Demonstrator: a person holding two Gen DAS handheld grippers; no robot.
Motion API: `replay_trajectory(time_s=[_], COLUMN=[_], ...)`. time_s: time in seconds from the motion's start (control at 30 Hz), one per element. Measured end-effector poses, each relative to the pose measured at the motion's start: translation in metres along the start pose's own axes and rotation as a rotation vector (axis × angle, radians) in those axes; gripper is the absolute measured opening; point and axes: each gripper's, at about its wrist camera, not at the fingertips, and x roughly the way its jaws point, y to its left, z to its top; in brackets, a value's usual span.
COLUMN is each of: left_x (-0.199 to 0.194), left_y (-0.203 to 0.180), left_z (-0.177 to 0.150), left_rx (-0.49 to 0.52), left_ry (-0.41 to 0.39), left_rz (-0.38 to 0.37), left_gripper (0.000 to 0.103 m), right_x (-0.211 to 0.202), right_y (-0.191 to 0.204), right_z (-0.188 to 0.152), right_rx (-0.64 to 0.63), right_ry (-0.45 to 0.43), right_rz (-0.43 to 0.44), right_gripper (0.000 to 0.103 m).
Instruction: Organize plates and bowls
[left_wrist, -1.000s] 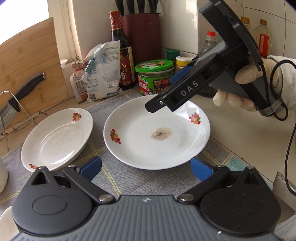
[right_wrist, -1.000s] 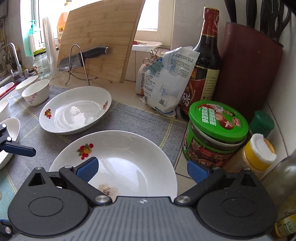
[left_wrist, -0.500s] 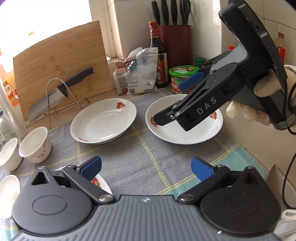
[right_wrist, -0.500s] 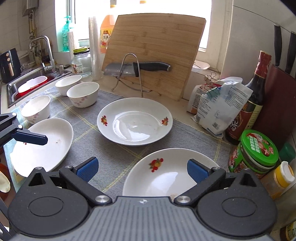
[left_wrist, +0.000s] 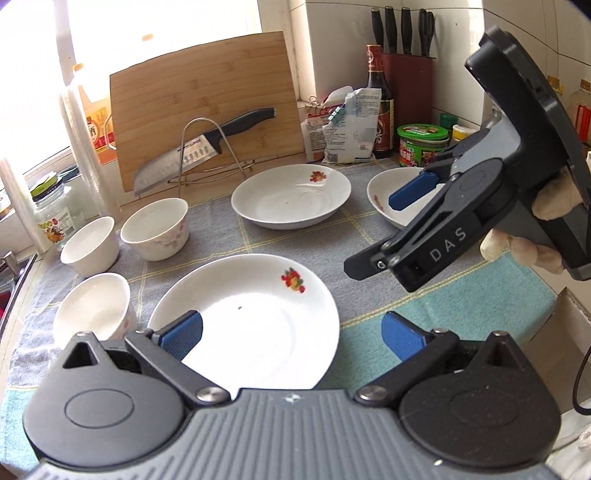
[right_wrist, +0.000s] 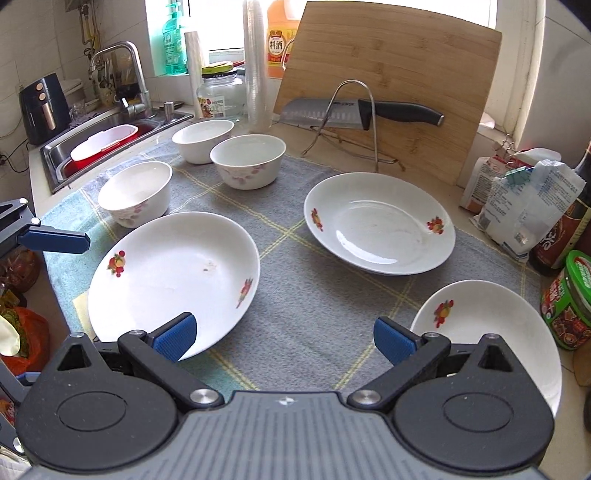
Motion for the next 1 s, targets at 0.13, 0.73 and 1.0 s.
replay_trajectory(time_s=[0.13, 0.73, 1.0], left_x=[-0.006, 0.022, 0.038], left_y=[0.018, 0.073, 0.083], left_z=[-0.016, -0.069, -0.077], left_rx=[-0.014, -0.001, 0.016], left_ry=[0.026, 0.134, 0.157], left_rz=[0.019, -0.064, -0.129], left_gripper=[0.102, 0.102, 0.102], right_x=[0.015, 0.048, 0.061], right_y=[0.020, 0.056, 0.066], right_z=[0.000, -0.004, -0.007], right_rx=[-0.008, 0.084, 0.153], right_ry=[0.037, 0.162, 0.202], right_rz=[0.002, 0.026, 0.008], right_gripper=[0.103, 0.103, 0.103])
